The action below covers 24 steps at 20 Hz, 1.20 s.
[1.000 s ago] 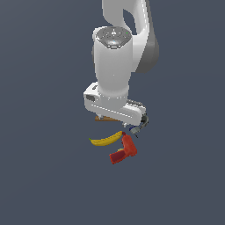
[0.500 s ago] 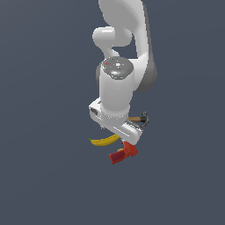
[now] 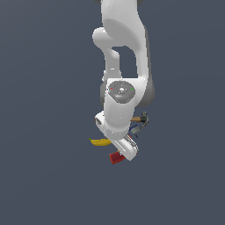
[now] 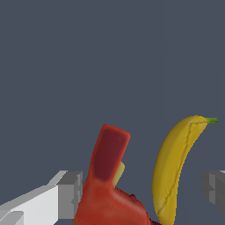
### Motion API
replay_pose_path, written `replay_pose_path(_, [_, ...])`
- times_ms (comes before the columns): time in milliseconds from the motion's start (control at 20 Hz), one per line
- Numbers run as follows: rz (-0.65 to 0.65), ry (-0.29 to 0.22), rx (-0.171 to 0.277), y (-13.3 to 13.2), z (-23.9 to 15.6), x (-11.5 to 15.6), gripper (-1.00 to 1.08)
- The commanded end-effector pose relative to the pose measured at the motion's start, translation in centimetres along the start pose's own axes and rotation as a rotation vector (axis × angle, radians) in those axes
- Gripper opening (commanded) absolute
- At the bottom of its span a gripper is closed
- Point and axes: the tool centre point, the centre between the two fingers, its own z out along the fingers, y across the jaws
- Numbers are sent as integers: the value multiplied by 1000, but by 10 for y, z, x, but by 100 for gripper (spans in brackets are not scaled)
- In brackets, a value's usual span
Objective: Pick up a designated object from a clutter of objects.
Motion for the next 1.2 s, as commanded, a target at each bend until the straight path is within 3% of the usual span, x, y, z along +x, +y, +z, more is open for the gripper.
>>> replay_pose_path(0, [59,11,0,-4,14,1,108])
replay_pose_path(600, [274,55,7,-15,69,4,108])
replay_pose_path(1150, [325,65,9,-17,83,3,108])
